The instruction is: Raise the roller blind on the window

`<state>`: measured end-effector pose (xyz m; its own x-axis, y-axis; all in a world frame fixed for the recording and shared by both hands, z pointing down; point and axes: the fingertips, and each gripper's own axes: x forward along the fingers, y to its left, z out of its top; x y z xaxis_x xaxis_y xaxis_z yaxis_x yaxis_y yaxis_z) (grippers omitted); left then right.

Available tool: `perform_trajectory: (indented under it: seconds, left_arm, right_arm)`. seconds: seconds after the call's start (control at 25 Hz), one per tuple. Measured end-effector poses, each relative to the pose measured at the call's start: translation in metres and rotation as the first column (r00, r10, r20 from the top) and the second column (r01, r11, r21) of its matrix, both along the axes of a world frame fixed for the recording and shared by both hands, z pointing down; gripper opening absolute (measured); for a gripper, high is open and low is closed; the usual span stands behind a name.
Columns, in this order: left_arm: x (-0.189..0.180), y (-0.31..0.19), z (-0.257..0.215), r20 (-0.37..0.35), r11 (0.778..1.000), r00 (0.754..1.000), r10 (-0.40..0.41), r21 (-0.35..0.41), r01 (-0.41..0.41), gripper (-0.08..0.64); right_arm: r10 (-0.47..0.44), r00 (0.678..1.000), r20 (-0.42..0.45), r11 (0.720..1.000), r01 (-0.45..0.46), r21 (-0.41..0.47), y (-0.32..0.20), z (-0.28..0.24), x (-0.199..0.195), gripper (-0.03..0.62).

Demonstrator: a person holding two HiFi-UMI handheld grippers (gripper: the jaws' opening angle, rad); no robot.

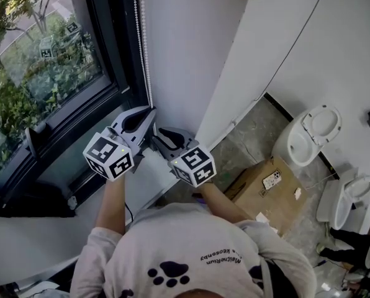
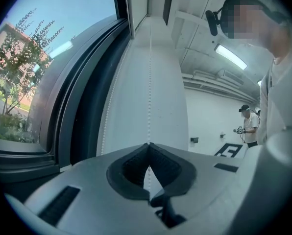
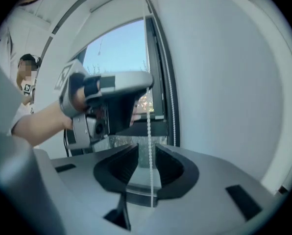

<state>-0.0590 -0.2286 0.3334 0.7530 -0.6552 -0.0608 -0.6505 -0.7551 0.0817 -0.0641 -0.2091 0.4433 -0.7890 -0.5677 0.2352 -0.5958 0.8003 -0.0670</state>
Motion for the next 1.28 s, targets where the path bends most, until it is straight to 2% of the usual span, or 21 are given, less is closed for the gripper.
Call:
perform_trajectory:
  seconds: [0.12, 0.28, 0.52, 0.76, 0.92, 0.96, 1.04, 1.2, 1.28]
  left_arm:
    - [0.001, 0.000, 0.000, -0.002, 1.000, 1.000, -0.001, -0.001, 0.001, 0.008]
    - [0.002, -0.001, 0.000, -0.001, 1.000, 1.000, 0.000, 0.000, 0.000, 0.009]
    - [0.003, -0.002, 0.002, -0.001, 1.000, 1.000, -0.001, -0.002, 0.001, 0.008]
    - [0.004, -0.002, 0.002, -0.001, 1.000, 1.000, -0.002, 0.000, 0.002, 0.009]
    - [0.003, -0.002, 0.001, -0.005, 1.000, 1.000, -0.008, 0.003, 0.008, 0.008]
    - [0.002, -0.002, 0.001, -0.008, 1.000, 1.000, -0.010, 0.003, 0.010, 0.008]
    - [0.001, -0.002, 0.001, -0.012, 1.000, 1.000, -0.014, 0.005, 0.014, 0.008]
    - [0.000, -0.003, 0.002, -0.024, 1.000, 0.999, -0.024, 0.009, 0.024, 0.008]
    - [0.000, -0.003, 0.002, -0.026, 1.000, 0.999, -0.027, 0.011, 0.027, 0.008]
  right_arm:
    - [0.024, 0.997, 0.078, 0.999, -0.027, 0.040, -0.001, -0.042, 0.013, 0.110]
    - [-0.006, 0.985, 0.170, 0.996, -0.010, 0.089, 0.006, -0.097, 0.018, 0.117]
    - [-0.039, 0.975, 0.221, 0.980, -0.005, 0.197, 0.005, -0.165, 0.015, 0.116]
    - [-0.053, 0.978, 0.200, 0.975, 0.007, 0.223, -0.009, -0.188, 0.000, 0.112]
    - [-0.034, 0.984, 0.173, 0.971, -0.009, 0.238, -0.015, -0.194, -0.003, 0.065]
    - [-0.027, 0.986, 0.166, 0.970, -0.014, 0.241, -0.017, -0.195, -0.002, 0.036]
    - [-0.022, 0.988, 0.154, 0.971, -0.016, 0.238, -0.018, -0.194, -0.001, 0.012]
    - [-0.013, 0.995, 0.100, 0.976, -0.009, 0.216, -0.021, -0.175, -0.003, 0.008]
    - [-0.006, 0.995, 0.103, 0.978, -0.016, 0.207, -0.020, -0.170, -0.002, 0.008]
